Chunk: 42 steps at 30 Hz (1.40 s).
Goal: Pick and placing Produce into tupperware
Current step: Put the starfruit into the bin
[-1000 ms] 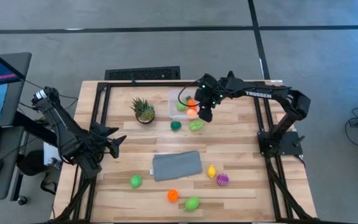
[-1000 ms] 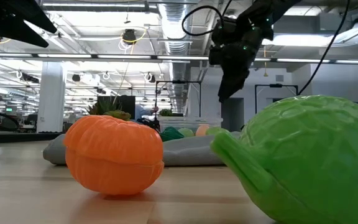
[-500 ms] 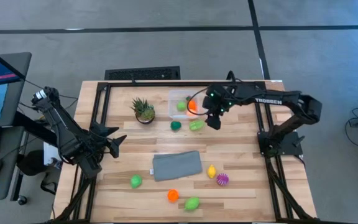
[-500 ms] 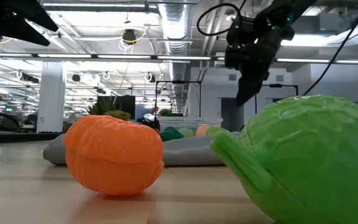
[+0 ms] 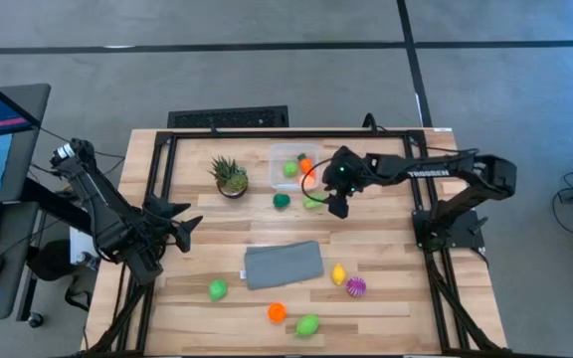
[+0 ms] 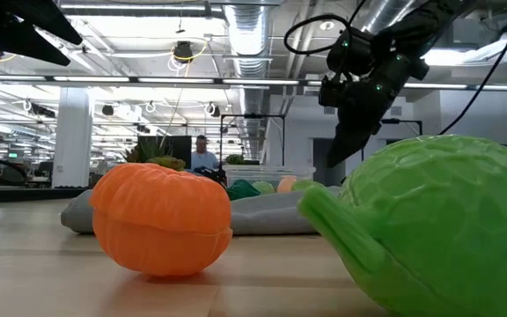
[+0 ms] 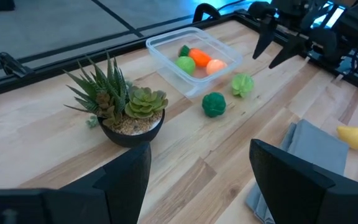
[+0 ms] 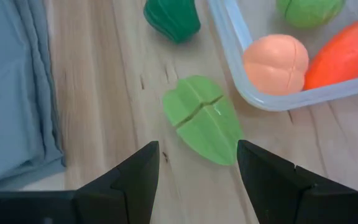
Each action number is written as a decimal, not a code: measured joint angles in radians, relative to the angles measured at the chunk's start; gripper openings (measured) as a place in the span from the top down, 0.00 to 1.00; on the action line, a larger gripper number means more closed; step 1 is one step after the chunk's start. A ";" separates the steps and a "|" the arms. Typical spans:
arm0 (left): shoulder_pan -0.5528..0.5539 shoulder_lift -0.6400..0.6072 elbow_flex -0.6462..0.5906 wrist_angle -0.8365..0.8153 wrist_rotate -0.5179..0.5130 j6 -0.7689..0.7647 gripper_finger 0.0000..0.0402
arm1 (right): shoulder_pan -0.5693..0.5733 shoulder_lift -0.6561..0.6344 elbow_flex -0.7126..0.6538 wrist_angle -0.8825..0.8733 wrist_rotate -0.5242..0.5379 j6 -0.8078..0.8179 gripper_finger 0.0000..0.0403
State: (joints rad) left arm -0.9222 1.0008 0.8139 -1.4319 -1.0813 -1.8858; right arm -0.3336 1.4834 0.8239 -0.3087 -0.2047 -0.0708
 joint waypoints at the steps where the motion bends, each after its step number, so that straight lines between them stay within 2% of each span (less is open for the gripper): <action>1: 0.000 0.000 0.000 0.000 0.000 0.000 0.34 | 0.000 0.000 -0.007 0.013 0.002 0.000 0.41; 20: 0.025 0.000 0.000 -0.014 -0.005 -0.003 0.34 | -0.002 0.003 -0.134 0.264 0.033 0.088 0.41; 42: 0.029 0.000 0.000 -0.021 -0.006 0.001 0.34 | 0.000 0.015 -0.142 0.287 0.026 0.018 0.40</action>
State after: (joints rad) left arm -0.8936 1.0008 0.8139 -1.4532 -1.0874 -1.8851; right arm -0.3339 1.4979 0.6819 -0.0219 -0.1791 -0.0528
